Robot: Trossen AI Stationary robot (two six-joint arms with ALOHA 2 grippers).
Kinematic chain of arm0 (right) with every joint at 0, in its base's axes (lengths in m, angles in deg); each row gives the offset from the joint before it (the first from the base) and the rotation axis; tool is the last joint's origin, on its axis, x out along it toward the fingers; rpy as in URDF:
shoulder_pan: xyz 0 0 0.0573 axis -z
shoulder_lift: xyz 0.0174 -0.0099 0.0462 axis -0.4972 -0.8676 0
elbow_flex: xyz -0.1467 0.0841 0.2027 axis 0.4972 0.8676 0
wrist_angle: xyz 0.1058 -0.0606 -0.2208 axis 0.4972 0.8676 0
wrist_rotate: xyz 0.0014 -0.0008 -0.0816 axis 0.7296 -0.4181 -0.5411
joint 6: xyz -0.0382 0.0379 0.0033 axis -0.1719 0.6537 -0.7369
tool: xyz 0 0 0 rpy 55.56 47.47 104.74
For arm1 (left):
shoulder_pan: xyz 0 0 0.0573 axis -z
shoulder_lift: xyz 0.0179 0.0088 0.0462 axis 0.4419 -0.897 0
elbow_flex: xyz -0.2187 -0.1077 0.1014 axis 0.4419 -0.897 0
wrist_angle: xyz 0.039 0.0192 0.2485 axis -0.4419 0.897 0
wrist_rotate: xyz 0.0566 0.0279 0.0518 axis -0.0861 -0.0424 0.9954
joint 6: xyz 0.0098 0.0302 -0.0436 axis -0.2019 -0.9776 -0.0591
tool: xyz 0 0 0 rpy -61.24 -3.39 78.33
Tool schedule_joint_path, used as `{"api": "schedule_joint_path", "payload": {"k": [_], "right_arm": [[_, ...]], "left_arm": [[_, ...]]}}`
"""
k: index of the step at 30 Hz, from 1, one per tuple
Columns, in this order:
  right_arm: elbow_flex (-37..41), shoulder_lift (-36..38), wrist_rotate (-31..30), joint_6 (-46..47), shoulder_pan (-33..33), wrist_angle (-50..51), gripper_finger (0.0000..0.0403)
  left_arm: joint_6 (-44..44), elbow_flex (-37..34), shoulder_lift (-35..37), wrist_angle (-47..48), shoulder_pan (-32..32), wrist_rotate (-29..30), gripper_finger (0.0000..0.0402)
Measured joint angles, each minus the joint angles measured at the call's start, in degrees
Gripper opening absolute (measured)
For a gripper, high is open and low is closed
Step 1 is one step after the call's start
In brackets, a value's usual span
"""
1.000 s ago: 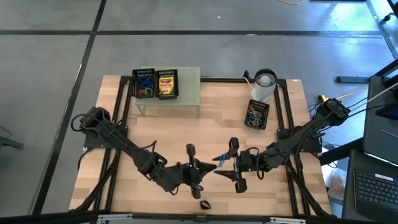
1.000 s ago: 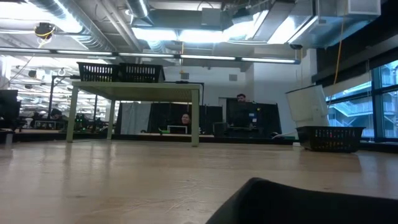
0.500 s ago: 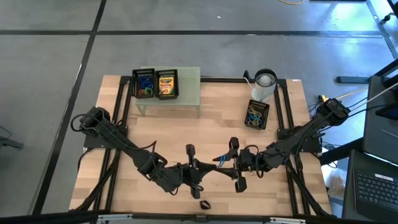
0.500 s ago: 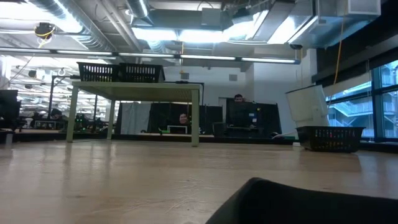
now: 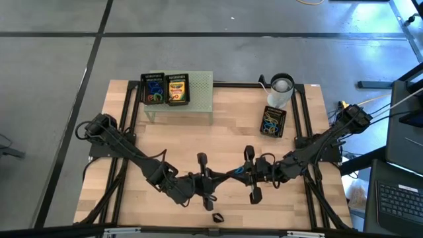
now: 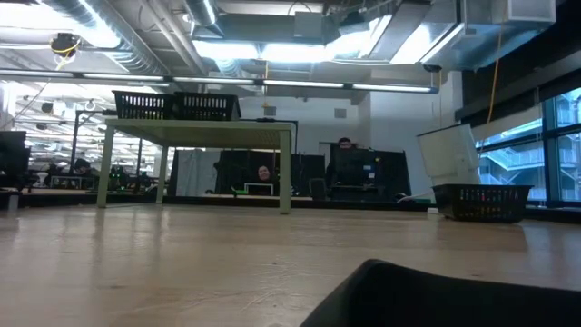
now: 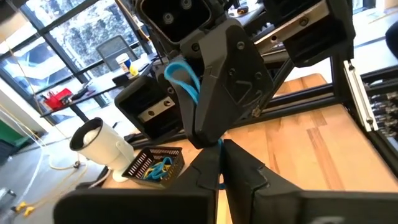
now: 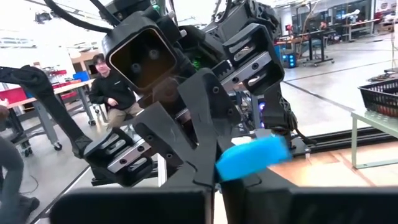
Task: Pick & Place Office Desk Supplies
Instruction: Put the blue rubber band into the black bin
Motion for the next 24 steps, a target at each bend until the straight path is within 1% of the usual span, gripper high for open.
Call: {"api": "schedule_joint_path", "payload": {"k": [3, 8, 10, 12, 15, 18, 21, 24], "right_arm": [[0.0, 0.0, -0.7, -0.1, 0.0, 0.0, 0.0006], [0.0, 0.0, -1.7, -0.2, 0.3, 0.1, 0.0004], [0.0, 0.1, -3.9, -0.3, 0.6, 1.2, 0.0004], [0.0, 0.6, -8.4, -0.2, 0.9, 4.6, 0.0003], [0.0, 1.8, -13.2, 2.4, 1.9, 12.7, 0.0003], [0.0, 4.5, -15.9, 8.3, 3.4, 22.9, 0.0002], [0.0, 7.9, -16.3, 17.1, 5.8, 36.7, 0.0002], [0.0, 11.6, -14.5, 27.3, 9.0, 50.9, 0.0002]], "left_arm": [[1.8, 0.0, 0.0, 0.0, 0.0, 0.0, 0.0021], [2.4, 0.0, 0.0, 0.5, 0.0, 0.1, 0.0061], [3.3, 0.0, 0.0, 1.8, 0.0, 1.7, 0.0079], [4.5, 0.0, 0.0, 3.8, 0.0, 4.3, 0.0098], [7.8, 0.1, 0.1, 8.4, -0.1, 8.8, 0.0126], [12.7, 0.1, 0.1, 13.5, -0.2, 12.1, 0.0147], [17.1, 0.1, 0.1, 17.2, -0.5, 13.1, 0.0159], [20.1, 0.1, 0.1, 19.0, -0.5, 12.9, 0.0164]]}}
